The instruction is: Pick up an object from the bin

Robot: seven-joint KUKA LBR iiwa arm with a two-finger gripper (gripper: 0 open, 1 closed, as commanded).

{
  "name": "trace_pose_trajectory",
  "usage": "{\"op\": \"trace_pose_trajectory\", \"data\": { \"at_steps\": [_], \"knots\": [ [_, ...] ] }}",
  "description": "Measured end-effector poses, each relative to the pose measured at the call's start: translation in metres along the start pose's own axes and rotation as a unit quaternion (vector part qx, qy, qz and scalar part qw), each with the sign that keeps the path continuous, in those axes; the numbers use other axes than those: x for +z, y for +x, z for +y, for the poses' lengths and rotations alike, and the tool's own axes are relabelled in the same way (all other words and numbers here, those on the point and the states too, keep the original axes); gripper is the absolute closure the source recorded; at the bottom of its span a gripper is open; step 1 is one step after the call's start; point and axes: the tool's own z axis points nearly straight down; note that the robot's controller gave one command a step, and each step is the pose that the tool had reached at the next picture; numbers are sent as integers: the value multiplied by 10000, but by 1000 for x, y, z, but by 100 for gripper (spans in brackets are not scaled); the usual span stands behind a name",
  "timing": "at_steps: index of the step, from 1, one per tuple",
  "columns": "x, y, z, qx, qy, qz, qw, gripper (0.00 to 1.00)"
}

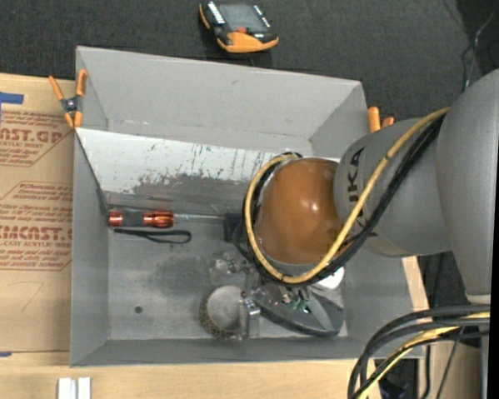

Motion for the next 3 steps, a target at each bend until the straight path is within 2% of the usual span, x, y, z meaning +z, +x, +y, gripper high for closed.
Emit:
{"op": "trace_pose_trajectory", "data": {
  "at_steps": [1, 2, 3],
  "knots": [
    [40, -5, -9, -286, -2, -34, 9996, 0],
    [38, 8, -12, 654, -7, -105, 9978, 100],
    [38, 8, -12, 656, -8, -105, 9978, 100]
  ]
}}
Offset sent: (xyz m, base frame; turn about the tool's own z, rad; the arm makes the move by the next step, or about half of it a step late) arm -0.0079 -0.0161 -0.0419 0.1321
